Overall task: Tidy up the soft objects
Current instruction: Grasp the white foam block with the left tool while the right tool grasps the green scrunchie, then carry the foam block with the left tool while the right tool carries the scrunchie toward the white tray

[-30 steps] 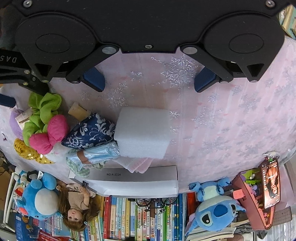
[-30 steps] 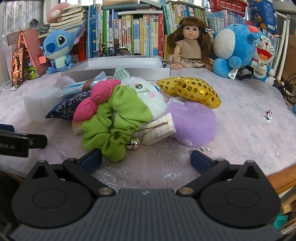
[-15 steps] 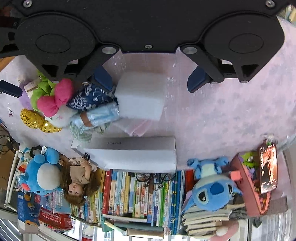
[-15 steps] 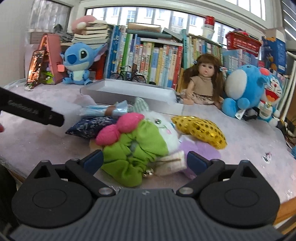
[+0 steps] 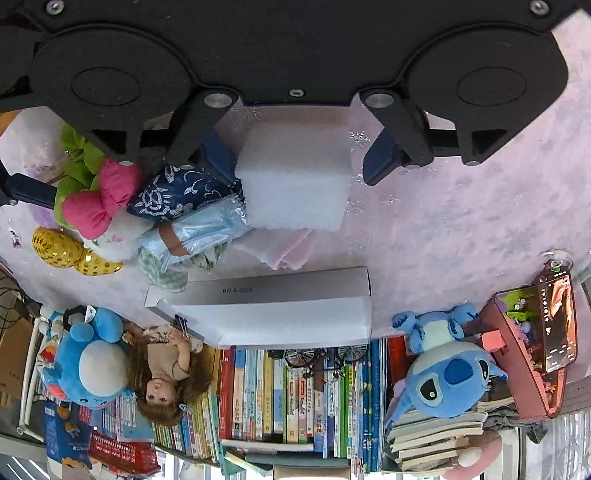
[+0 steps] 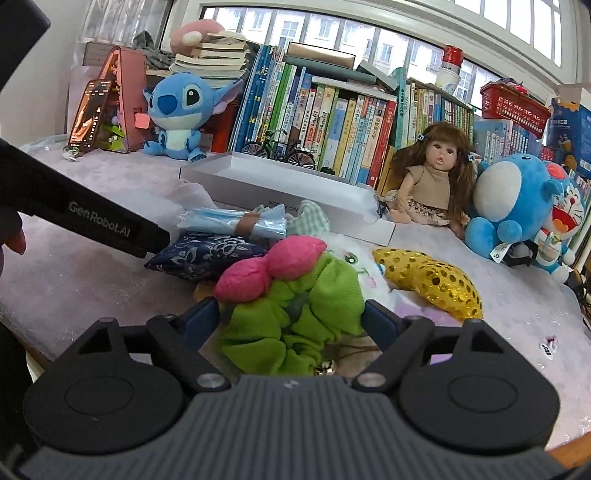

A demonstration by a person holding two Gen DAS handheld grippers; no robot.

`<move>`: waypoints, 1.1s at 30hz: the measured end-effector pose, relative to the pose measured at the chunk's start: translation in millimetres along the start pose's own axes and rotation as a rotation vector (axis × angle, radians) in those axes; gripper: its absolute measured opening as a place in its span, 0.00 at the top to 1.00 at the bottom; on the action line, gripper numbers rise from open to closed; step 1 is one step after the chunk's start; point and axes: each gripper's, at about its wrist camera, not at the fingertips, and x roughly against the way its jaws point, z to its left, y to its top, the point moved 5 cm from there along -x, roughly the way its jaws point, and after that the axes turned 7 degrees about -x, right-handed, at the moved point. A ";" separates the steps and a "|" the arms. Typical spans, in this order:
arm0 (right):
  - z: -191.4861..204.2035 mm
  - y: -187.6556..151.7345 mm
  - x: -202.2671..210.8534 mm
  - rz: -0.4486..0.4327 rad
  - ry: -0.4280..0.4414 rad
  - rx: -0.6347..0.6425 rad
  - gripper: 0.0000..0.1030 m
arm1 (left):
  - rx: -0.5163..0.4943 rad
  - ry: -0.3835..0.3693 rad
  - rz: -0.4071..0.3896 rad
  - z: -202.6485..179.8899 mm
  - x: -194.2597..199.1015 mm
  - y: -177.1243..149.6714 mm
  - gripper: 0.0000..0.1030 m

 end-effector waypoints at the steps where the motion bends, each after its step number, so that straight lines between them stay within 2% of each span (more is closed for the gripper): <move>1: -0.2 -0.2 -0.2 -0.001 0.002 -0.002 0.16 | -0.001 0.000 0.005 -0.1 -1.9 -0.6 0.32; 4: 0.5 -0.1 0.2 -0.002 0.005 0.005 0.21 | -0.005 -0.001 0.010 -0.5 -6.0 -1.5 0.43; 8: -0.1 1.8 4.1 -0.011 0.002 -0.006 0.33 | 0.006 -0.004 0.024 -0.6 -9.1 -2.0 0.44; 13: -2.5 10.5 15.6 -0.044 0.022 -0.043 0.47 | 0.001 -0.008 -0.013 0.6 2.3 0.8 0.44; 17: -5.9 18.7 21.5 -0.074 -0.002 -0.062 0.72 | 0.002 -0.006 -0.043 2.7 12.5 7.4 0.44; 19: -11.5 23.1 23.8 -0.089 -0.009 -0.094 0.80 | 0.017 -0.014 -0.053 4.8 16.4 11.2 0.44; 23: -19.9 27.7 24.5 -0.090 -0.003 -0.143 0.85 | 0.037 -0.022 -0.066 9.4 22.0 16.8 0.44; 33: -20.8 31.5 29.9 -0.118 -0.012 -0.129 0.87 | 0.046 -0.022 -0.058 12.9 24.2 16.9 0.44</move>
